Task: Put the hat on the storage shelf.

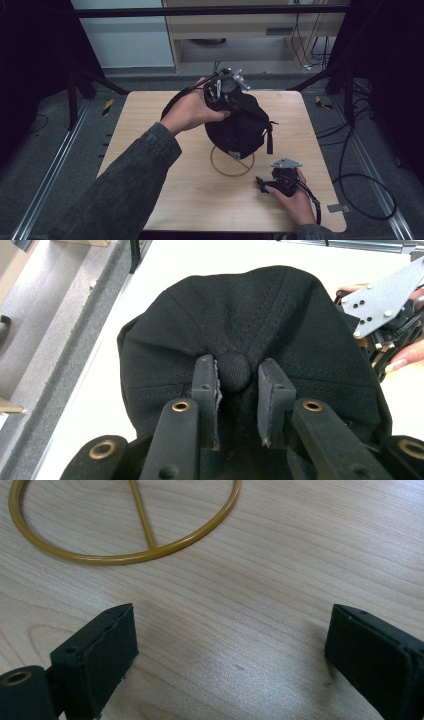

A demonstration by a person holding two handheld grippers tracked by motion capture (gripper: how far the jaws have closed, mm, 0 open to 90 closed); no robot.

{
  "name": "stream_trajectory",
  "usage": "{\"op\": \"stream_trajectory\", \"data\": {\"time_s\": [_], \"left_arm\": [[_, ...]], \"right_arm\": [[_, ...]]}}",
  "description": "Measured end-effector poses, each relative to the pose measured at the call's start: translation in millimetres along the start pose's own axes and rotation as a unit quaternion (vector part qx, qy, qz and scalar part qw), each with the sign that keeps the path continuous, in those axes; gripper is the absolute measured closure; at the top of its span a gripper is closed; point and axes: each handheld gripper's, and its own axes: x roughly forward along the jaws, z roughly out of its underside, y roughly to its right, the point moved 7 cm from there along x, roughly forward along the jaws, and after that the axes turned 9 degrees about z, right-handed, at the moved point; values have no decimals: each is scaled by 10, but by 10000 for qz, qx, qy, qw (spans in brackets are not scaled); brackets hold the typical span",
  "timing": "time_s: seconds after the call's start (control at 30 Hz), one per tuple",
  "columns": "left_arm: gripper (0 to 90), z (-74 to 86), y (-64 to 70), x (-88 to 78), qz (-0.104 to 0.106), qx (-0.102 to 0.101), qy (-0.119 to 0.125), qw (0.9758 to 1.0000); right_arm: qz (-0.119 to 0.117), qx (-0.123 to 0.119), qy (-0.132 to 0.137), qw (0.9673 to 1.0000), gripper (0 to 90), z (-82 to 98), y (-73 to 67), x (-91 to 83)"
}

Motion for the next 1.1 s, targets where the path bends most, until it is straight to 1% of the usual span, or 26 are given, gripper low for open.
{"op": "stream_trajectory", "data": {"time_s": [0.17,0.3,0.37,0.5,0.6,0.73,0.77,0.9,0.97,1.1], "left_arm": [[725,9,20,56,-7,38,-108,9999],[720,15,16,70,-13,10,-74,10000],[714,26,13,68,-30,9,-97,9999],[643,72,40,114,-46,-2,-87,10000],[580,116,48,138,-123,-12,-66,9999],[568,151,53,133,-119,26,-53,9999],[552,157,57,128,-145,39,-69,9999],[400,164,69,108,-255,73,46,9996],[311,175,71,110,-285,70,67,9995],[154,207,93,119,-277,40,116,9995]], "right_arm": [[8,-4,-3,10000,68,0,2,-1],[7,1,-2,10000,68,0,1,-1],[6,2,-5,10000,68,0,1,-1],[6,2,-2,10000,68,0,0,0],[9,1,-3,10000,68,0,1,-1],[12,-17,1,10000,68,0,4,0],[13,-19,1,10000,68,0,5,0],[13,-17,0,10000,68,0,4,0],[13,-15,0,10000,68,0,4,0],[8,2,-3,10000,68,0,1,-1]]}}
